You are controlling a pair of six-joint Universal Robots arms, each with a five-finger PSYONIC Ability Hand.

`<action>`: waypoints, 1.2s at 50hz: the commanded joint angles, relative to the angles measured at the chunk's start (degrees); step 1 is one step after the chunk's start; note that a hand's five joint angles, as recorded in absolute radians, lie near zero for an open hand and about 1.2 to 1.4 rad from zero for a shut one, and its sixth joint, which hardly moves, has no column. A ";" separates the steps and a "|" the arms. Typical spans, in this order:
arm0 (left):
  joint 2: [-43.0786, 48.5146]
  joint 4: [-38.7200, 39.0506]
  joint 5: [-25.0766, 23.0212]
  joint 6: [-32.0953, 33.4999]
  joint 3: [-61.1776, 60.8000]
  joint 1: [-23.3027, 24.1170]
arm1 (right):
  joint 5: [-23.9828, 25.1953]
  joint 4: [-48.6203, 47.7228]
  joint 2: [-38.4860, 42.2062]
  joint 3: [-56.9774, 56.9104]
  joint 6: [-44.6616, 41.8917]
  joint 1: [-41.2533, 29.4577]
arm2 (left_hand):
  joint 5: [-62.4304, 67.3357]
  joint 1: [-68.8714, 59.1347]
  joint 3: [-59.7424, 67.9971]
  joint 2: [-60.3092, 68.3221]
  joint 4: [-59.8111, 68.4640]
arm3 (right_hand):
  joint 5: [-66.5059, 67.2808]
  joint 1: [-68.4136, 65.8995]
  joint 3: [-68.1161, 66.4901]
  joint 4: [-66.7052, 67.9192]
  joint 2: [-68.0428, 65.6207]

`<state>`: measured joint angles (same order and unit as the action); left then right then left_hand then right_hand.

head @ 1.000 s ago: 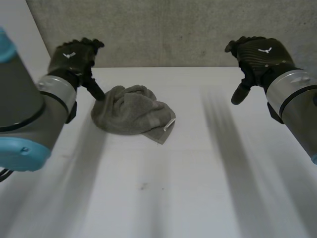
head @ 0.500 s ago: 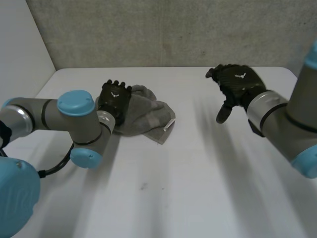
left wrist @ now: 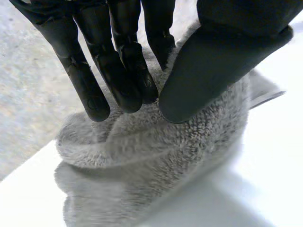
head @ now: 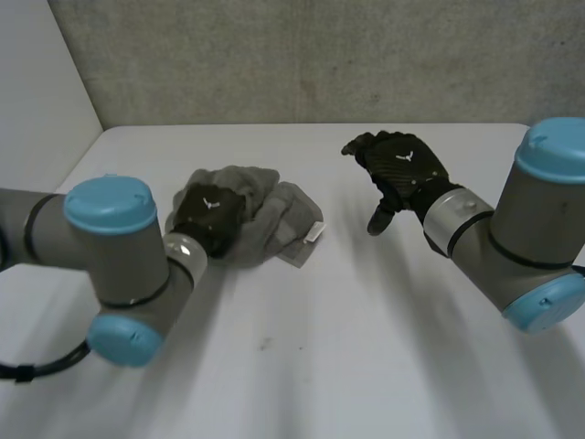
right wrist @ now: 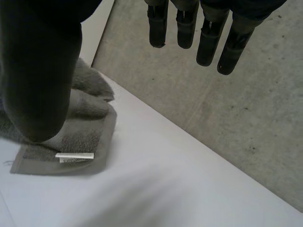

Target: Fold the towel.

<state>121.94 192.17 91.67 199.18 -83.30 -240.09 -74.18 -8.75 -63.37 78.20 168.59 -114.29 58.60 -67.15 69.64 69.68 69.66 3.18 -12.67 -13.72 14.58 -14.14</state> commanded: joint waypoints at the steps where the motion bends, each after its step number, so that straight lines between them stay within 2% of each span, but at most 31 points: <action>1: -10.14 -5.31 -0.52 -15.66 -9.77 6.74 | -1.58 7.95 0.26 -3.49 0.07 -0.06 | 11.40 -12.85 10.36 10.32 10.34 | -3.18 2.67 3.72 -4.58 4.14; 5: -11.28 -9.08 -0.70 -21.45 -11.53 12.61 | -1.67 8.84 0.87 -3.76 -0.02 -0.06 | 11.40 -12.85 10.36 10.32 10.34 | -3.18 2.67 3.72 -4.58 4.14; 10: -11.28 -11.37 -0.70 -22.25 -12.14 16.13 | -1.67 9.02 1.05 -3.85 -0.19 -0.06 | 9.92 -11.37 8.88 8.85 8.87 | -3.18 2.67 3.72 -4.58 4.14; 11: -11.28 -11.99 -0.70 -22.25 -12.23 17.62 | -1.67 9.02 1.05 -3.85 -0.28 -0.06 | -6.42 4.96 -7.45 -7.49 -7.47 | -3.18 2.67 3.72 -4.58 4.14; 12: -11.28 -11.99 -0.70 -22.25 -12.23 17.63 | -1.67 9.10 1.05 -3.85 -0.72 0.03 | -6.58 5.13 -7.62 -7.65 -7.63 | -3.18 2.67 3.72 -4.58 4.14; 14: -11.54 -12.34 -0.61 -21.56 -12.15 18.42 | -1.58 9.19 1.14 -3.85 -1.24 0.03 | -48.92 47.46 -49.95 -49.99 -49.97 | -3.18 2.67 3.72 -4.58 4.14; 15: -11.55 -12.34 -0.61 -21.55 -12.14 18.42 | -1.50 9.28 1.14 -3.85 -1.77 0.03 | -49.14 47.68 -50.17 -50.21 -50.19 | -3.18 2.67 3.72 -4.58 4.14; 16: -11.81 -12.43 -0.61 -21.46 -11.80 18.42 | -1.50 9.28 1.14 -3.85 -1.77 0.03 | -58.30 56.84 -59.33 -59.37 -59.35 | -3.18 2.67 3.72 -4.58 4.14; 20: -13.74 -12.43 0.18 -21.55 -11.18 17.63 | -1.23 10.50 1.14 -3.85 -4.75 0.03 | -57.89 56.43 -58.92 -58.96 -58.94 | -3.18 2.67 3.72 -4.58 4.14; 22: -15.49 -11.99 0.18 -21.38 -10.92 14.05 | -1.32 12.16 1.05 -4.02 -6.07 -0.06 | -57.38 55.93 -58.42 -58.46 -58.43 | -3.18 2.67 3.72 -4.58 4.14; 23: -15.50 -11.99 0.18 -21.38 -10.91 14.03 | -1.49 14.44 0.97 -4.46 -7.73 -0.14 | -57.38 55.93 -58.42 -58.45 -58.43 | -3.18 2.67 3.72 -4.58 4.14; 25: -16.90 -11.91 0.00 -21.20 -10.48 9.48 | -1.58 17.25 0.88 -5.51 -9.49 -0.32 | -57.21 55.76 -58.25 -58.29 -58.27 | -3.18 2.67 3.72 -4.58 4.14; 26: -16.91 -11.90 0.00 -21.20 -10.47 9.46 | -1.58 17.28 0.88 -5.52 -9.51 -0.32 | -57.21 55.76 -58.25 -58.29 -58.26 | -3.18 2.67 3.72 -4.58 4.14; 27: -17.34 -11.90 -0.34 -21.11 -9.78 7.37 | -1.67 20.41 0.62 -6.48 -10.81 -0.41 | -56.88 55.43 -57.92 -57.95 -57.93 | -3.18 2.67 3.72 -4.58 4.14; 28: -17.35 -11.90 -0.35 -21.11 -9.77 7.35 | -1.76 23.58 0.27 -7.18 -11.61 -0.41 | -56.88 55.42 -57.91 -57.95 -57.93 | -3.18 2.67 3.72 -4.58 4.14; 30: -17.52 -11.82 -0.79 -21.02 -7.67 3.94 | -1.76 26.65 0.09 -7.62 -11.88 -0.41 | -55.54 54.09 -56.58 -56.62 -56.59 | -3.18 2.67 3.72 -4.58 4.14; 33: -16.30 -11.99 -0.87 -20.94 -4.52 1.82 | -1.67 30.97 -0.61 -7.54 -10.83 -0.06 | -54.69 53.24 -55.73 -55.76 -55.74 | -3.18 2.67 3.72 -4.58 4.14; 40: -9.01 -13.31 -0.87 -18.23 2.25 0.76 | -1.50 32.04 -1.23 -3.59 -5.82 -0.50 | -52.00 50.54 -53.04 -53.07 -53.05 | -3.18 2.67 3.72 -4.58 4.14; 42: -7.33 -13.93 -0.87 -15.93 4.03 0.41 | -1.41 31.43 -0.97 -0.96 -5.73 -0.94 | -51.83 50.38 -52.87 -52.90 -52.88 | -3.18 2.67 3.72 -4.58 4.14; 44: -3.57 -14.98 -0.96 -10.77 7.18 -0.03 | -1.41 30.47 -0.71 0.18 -5.82 -0.94 | -51.83 50.38 -52.87 -52.90 -52.88 | -3.18 2.67 3.72 -4.58 4.14; 45: -3.55 -14.98 -0.96 -10.74 7.19 -0.03 | -1.41 30.46 -0.70 0.19 -5.82 -0.94 | -51.83 50.38 -52.87 -52.90 -52.88 | -3.18 2.67 3.72 -4.58 4.14; 46: -1.89 -15.59 -1.22 -7.70 8.50 -0.21 | -1.41 28.81 -0.53 1.41 -5.90 -0.94 | -51.83 50.38 -52.87 -52.90 -52.88 | -3.18 2.67 3.72 -4.58 4.14; 47: -1.88 -15.60 -1.23 -7.67 8.51 -0.21 | -1.49 26.53 -0.35 2.90 -5.99 -1.02 | -51.83 50.38 -52.87 -52.90 -52.88 | -3.18 2.67 3.72 -4.58 4.14; 49: 0.40 -16.82 -3.67 -3.73 9.47 -0.21 | -1.50 24.07 -0.18 4.57 -6.08 -1.29 | -51.66 50.21 -52.70 -52.74 -52.71 | -3.18 2.67 3.72 -4.58 4.14; 50: 0.41 -16.83 -3.69 -3.71 9.48 -0.21 | -1.41 21.44 -0.09 6.15 -6.69 -1.46 | -51.66 50.21 -52.70 -52.74 -52.71 | -3.18 2.67 3.72 -4.58 4.14; 52: 1.46 -18.05 -7.62 -2.22 9.21 -0.21 | -1.32 18.54 0.09 7.74 -7.74 -1.64 | -51.66 50.21 -52.70 -52.74 -52.71 | -3.18 2.67 3.72 -4.58 4.14; 54: 1.55 -18.58 -9.03 -1.95 8.86 -0.12 | -1.15 15.64 0.09 9.41 -9.67 -1.90 | -51.33 49.88 -52.37 -52.40 -52.38 | -3.18 2.67 3.72 -4.58 4.14; 58: 1.64 -18.94 -10.02 -1.86 8.16 -0.12 | -0.62 8.42 0.26 13.45 -17.74 -2.08 | -49.14 47.69 -50.18 -50.21 -50.19 | -3.18 2.67 3.72 -4.58 4.14; 60: 1.64 -18.85 -9.84 -1.95 8.07 -0.21 | -0.53 6.92 0.61 14.25 -20.38 -2.17 | -43.29 41.83 -44.32 -44.36 -44.34 | -3.18 2.67 3.72 -4.58 4.14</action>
<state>123.71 173.68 83.26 197.39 -74.27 -240.26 -75.24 5.75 -63.25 88.37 157.20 -116.15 6.73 -16.78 16.86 16.86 16.60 3.18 -12.67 -13.72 14.58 -14.14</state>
